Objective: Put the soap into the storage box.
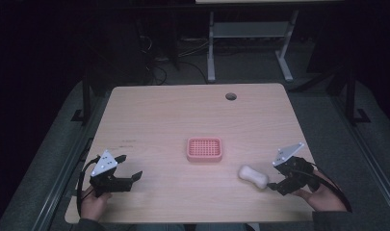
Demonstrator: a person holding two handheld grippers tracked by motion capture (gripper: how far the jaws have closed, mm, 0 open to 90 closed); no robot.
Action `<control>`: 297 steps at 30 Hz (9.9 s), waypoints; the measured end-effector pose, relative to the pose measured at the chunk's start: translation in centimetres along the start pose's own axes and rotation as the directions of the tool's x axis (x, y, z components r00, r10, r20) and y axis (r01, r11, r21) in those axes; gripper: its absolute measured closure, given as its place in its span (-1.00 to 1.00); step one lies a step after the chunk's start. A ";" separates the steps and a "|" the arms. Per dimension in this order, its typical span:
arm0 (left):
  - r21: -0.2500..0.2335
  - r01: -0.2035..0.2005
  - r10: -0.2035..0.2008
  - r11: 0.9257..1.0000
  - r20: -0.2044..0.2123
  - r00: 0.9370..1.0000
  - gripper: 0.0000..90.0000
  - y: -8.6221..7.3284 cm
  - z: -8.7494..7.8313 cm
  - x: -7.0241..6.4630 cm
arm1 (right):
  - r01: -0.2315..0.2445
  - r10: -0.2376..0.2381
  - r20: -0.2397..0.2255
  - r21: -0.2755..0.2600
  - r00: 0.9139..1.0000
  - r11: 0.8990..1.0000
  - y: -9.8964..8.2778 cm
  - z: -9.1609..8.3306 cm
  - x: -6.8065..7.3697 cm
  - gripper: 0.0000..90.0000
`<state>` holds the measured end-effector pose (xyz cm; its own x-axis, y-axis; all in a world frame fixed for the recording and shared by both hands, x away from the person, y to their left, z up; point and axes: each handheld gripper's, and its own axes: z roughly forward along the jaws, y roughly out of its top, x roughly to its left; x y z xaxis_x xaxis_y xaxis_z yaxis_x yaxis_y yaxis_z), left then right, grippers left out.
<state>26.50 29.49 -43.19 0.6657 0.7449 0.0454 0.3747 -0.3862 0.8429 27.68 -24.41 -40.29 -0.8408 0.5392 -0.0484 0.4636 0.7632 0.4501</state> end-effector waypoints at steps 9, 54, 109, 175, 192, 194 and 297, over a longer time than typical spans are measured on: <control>0.000 -0.007 0.007 1.000 0.000 1.000 -0.68 0.0 0.0 0.1 | 0.024 -0.024 -0.013 0.007 1.000 1.000 1.2 0.5 0.0 -0.36; -0.011 0.014 -0.014 1.000 -0.002 1.000 -0.68 0.0 -0.2 0.3 | 0.057 -0.051 -0.059 0.100 0.997 0.993 4.8 5.0 0.2 -0.25; -0.016 0.015 -0.015 1.000 -0.005 1.000 -0.68 -0.1 -0.3 0.4 | 0.041 -0.025 -0.093 0.176 0.995 0.984 5.2 6.8 -0.3 0.09; -0.022 0.031 -0.031 0.999 -0.008 0.999 -0.68 -0.1 -0.3 0.5 | 0.122 -0.117 -0.062 0.073 0.991 0.990 10.4 2.8 -1.3 0.09; -0.022 0.029 -0.030 0.999 -0.004 1.000 -0.68 -0.1 -0.3 0.5 | 0.157 -0.150 -0.091 0.081 0.985 0.984 13.3 4.1 -1.2 0.09; -0.022 0.029 -0.029 0.999 -0.004 1.000 -0.68 -0.1 -0.3 0.5 | 0.164 -0.157 -0.085 0.081 0.984 0.983 13.5 4.1 -1.2 0.09; -0.032 0.044 -0.044 0.999 -0.010 0.999 -0.68 -0.1 -0.5 0.7 | 0.267 -0.248 -0.168 0.097 0.954 0.959 22.2 10.3 -1.5 0.09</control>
<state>26.65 30.35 -42.98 0.6423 0.7663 0.0136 0.3827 -0.3361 0.8606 42.15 -4.61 -39.38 -0.9642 0.2649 -0.0079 0.2474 0.9103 0.3320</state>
